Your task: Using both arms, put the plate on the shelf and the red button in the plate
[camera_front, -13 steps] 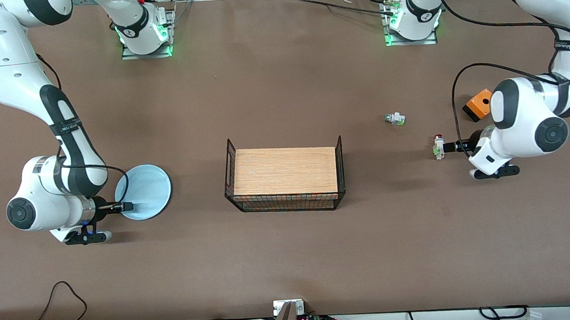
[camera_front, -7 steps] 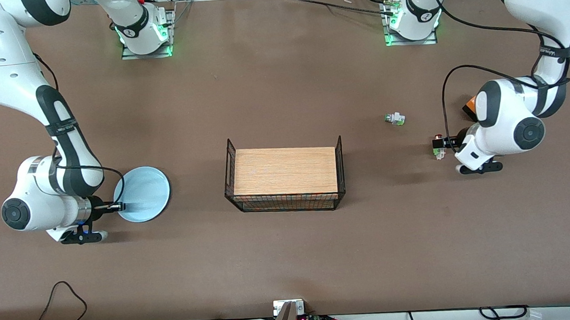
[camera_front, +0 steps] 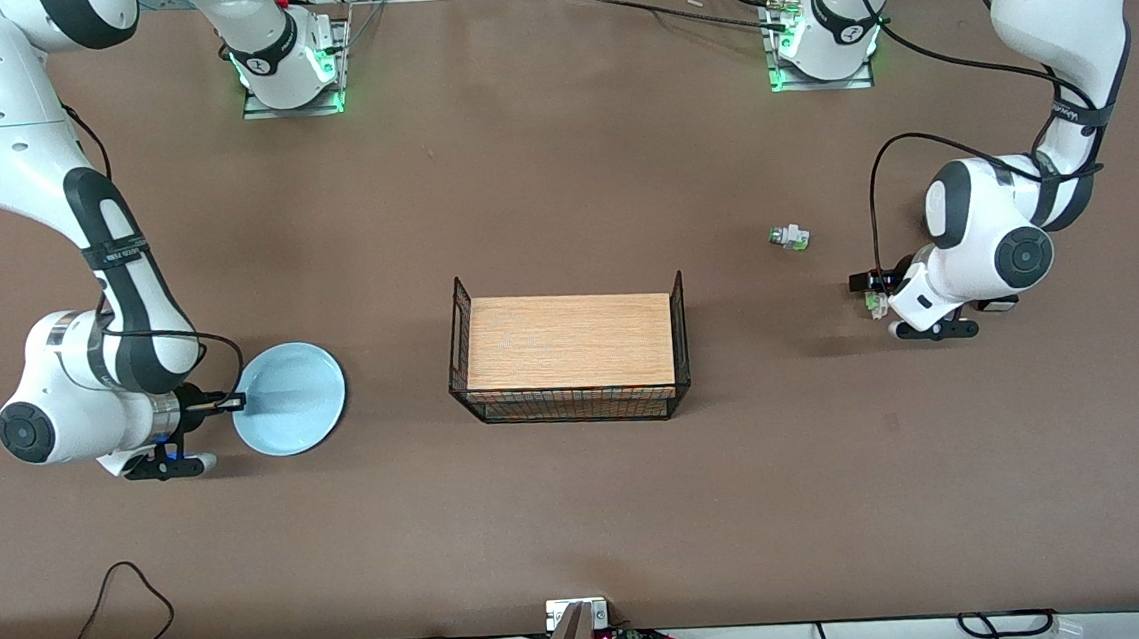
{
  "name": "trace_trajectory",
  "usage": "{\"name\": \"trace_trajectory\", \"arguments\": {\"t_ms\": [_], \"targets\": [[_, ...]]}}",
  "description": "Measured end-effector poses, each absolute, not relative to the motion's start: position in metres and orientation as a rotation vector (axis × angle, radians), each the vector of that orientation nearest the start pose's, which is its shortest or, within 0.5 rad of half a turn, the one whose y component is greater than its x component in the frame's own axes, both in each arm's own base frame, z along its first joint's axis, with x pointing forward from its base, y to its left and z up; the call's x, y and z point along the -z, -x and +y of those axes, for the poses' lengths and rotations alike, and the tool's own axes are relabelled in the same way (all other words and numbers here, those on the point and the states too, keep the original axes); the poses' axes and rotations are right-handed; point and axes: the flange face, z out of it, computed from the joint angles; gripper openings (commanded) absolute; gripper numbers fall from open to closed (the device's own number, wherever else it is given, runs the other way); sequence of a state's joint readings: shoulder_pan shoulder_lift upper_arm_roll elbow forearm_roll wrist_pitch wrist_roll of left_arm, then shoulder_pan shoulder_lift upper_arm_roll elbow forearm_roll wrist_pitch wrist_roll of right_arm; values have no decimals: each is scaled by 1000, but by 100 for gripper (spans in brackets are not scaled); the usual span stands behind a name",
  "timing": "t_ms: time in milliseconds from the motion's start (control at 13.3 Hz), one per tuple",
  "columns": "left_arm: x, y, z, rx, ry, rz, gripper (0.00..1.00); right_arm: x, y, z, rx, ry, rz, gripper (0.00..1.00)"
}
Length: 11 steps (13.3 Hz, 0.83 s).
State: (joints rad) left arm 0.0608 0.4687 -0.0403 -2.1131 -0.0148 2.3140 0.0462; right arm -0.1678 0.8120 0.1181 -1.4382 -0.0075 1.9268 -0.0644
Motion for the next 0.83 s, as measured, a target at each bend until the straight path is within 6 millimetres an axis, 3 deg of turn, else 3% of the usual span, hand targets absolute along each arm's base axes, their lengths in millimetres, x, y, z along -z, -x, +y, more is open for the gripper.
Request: {"name": "trace_trajectory", "arguments": {"t_ms": [151,226,302,452,528,829], "targets": [[-163,-545,10,-412,3154,50,94,-217,-685,-52,-495,3003,9,0],[-159,-544,10,-418,3154,58,79,-240,-685,-55,-484,3008,14,0],[-157,-544,9,-422,3155,63,40,-265,-683,-58,-495,3006,19,0],[-159,-545,5,-424,3156,72,9,-315,-672,-54,-535,2959,35,0],[-162,-546,4,-430,3155,64,0,-339,-665,-50,-553,2932,37,0],[-182,-555,-10,-469,3152,36,0,-414,-637,-37,-623,2853,126,0]]}}
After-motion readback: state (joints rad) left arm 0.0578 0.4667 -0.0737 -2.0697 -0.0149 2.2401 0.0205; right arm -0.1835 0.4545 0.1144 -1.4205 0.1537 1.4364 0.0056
